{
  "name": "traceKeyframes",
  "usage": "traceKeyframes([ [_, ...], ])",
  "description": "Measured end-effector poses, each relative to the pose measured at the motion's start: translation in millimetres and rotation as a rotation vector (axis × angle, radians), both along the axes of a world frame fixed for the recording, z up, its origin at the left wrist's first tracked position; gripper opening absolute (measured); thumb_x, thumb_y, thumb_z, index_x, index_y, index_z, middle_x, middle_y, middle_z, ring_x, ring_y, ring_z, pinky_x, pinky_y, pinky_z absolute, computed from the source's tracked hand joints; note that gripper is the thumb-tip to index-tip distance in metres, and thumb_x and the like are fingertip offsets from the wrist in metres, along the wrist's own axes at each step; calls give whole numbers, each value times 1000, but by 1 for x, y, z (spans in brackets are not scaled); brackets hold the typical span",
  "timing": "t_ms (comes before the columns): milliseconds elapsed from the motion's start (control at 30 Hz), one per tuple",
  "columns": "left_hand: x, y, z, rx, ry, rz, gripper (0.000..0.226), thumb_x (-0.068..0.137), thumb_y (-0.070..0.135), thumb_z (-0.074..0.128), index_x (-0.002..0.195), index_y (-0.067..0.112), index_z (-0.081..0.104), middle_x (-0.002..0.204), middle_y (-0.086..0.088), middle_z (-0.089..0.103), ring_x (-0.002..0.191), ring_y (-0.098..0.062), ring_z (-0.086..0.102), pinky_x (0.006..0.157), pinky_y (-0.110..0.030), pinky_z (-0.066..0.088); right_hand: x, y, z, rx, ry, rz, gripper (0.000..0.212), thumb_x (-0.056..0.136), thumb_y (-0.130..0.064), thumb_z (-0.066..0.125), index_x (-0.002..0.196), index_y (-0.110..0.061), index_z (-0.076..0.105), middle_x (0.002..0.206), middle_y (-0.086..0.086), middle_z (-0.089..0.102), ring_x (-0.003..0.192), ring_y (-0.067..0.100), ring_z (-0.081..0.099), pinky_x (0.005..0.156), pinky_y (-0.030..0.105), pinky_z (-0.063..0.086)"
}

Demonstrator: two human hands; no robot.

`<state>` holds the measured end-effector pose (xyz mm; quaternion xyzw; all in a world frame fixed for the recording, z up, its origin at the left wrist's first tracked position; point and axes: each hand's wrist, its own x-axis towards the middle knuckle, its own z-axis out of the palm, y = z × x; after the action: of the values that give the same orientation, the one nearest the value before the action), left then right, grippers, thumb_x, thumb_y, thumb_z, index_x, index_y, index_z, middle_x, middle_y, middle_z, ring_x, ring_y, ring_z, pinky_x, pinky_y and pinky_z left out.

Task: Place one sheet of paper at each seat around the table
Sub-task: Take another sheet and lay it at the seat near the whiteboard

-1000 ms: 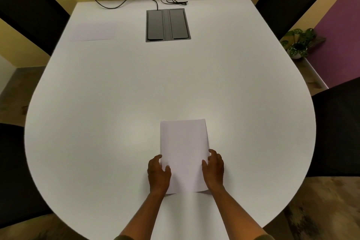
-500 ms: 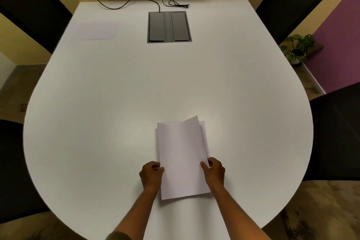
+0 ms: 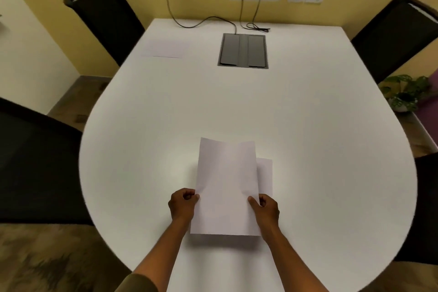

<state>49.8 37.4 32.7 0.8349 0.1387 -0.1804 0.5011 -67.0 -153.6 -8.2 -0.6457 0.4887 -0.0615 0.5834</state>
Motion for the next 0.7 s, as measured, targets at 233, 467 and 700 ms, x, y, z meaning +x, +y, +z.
traceKeyframes([
  [233, 5, 50, 26, -16, -57, 90, 15, 82, 3, 72, 96, 1, 71, 92, -10, 69, 87, -24, 64, 85, -31, 53, 25, 39, 12, 1, -76, 113, 17, 88, -26, 70, 87, -10, 67, 88, 7, 69, 81, 25, 64, 65, 27, 50],
  [467, 26, 114, 47, -71, -109, 152, 6, 83, 2, 71, 88, 5, 70, 85, -6, 68, 81, -20, 62, 73, -24, 46, 51, 96, 30, 5, -126, 188, 10, 86, -26, 72, 85, -17, 68, 89, 5, 72, 79, 22, 67, 67, 30, 53],
  [700, 61, 188, 58, -138, -138, 86, 6, 84, 4, 70, 89, 7, 70, 86, -2, 67, 82, -18, 62, 71, -21, 45, 70, 169, 46, -19, -151, 173, 12, 85, -26, 75, 86, -16, 70, 91, 8, 73, 88, 30, 68, 84, 48, 57],
])
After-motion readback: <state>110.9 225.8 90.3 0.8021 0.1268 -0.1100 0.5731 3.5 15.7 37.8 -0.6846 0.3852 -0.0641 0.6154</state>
